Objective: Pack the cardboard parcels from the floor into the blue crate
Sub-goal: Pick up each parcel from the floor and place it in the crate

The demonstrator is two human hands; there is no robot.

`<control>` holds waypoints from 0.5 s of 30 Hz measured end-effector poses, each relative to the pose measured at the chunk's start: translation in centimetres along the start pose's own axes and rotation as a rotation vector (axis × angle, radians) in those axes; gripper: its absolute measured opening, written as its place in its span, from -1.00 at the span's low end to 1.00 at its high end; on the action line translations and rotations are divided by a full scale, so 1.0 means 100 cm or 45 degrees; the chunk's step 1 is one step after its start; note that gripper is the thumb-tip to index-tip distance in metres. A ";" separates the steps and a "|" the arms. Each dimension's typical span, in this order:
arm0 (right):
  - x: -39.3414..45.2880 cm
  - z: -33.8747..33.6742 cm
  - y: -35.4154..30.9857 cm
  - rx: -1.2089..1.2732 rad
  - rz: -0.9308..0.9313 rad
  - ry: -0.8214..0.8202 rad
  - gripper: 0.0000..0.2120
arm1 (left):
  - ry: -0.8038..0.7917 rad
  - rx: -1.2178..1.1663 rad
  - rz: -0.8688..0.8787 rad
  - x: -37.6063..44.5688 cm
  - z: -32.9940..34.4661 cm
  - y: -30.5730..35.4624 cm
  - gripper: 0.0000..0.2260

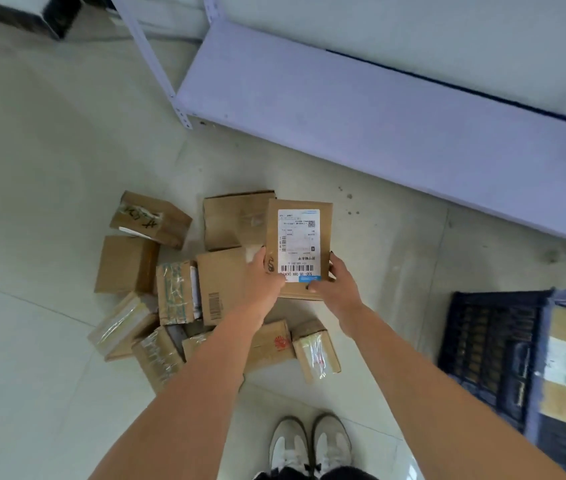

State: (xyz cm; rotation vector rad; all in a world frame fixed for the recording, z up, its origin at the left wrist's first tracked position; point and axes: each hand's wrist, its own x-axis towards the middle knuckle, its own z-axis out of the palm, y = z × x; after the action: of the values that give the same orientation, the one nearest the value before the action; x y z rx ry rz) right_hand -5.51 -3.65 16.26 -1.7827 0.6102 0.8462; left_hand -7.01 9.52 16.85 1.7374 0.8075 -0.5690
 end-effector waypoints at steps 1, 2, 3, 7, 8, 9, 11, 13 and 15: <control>-0.012 -0.009 -0.014 0.003 -0.018 0.016 -0.29 | -0.012 -0.006 -0.015 -0.012 -0.002 0.017 -0.41; -0.026 -0.020 -0.028 0.005 -0.026 0.037 -0.28 | -0.032 -0.011 -0.030 -0.025 -0.003 0.034 -0.38; -0.038 -0.033 -0.042 0.013 -0.033 0.060 -0.28 | -0.054 -0.022 -0.028 -0.037 -0.001 0.052 -0.37; -0.073 -0.091 -0.077 0.068 -0.122 0.148 -0.30 | -0.106 -0.080 0.084 -0.073 0.018 0.119 -0.40; -0.080 -0.108 -0.081 0.063 -0.154 0.184 -0.31 | -0.112 -0.091 0.102 -0.082 0.028 0.133 -0.41; -0.086 -0.125 -0.082 0.054 -0.178 0.221 -0.32 | -0.118 -0.097 0.113 -0.090 0.040 0.144 -0.45; -0.100 -0.165 -0.076 0.027 -0.194 0.287 -0.34 | -0.137 -0.081 0.127 -0.112 0.071 0.160 -0.54; -0.114 -0.206 -0.063 -0.004 -0.190 0.335 -0.34 | -0.155 -0.051 0.167 -0.131 0.108 0.166 -0.53; -0.127 -0.249 -0.044 -0.005 -0.187 0.346 -0.34 | -0.171 -0.016 0.205 -0.149 0.151 0.170 -0.37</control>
State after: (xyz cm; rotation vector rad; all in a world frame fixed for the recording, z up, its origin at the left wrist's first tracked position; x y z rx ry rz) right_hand -3.72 -25.27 34.37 -1.9362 0.6420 0.5095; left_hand -3.66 -11.57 33.70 1.7149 0.5701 -0.5634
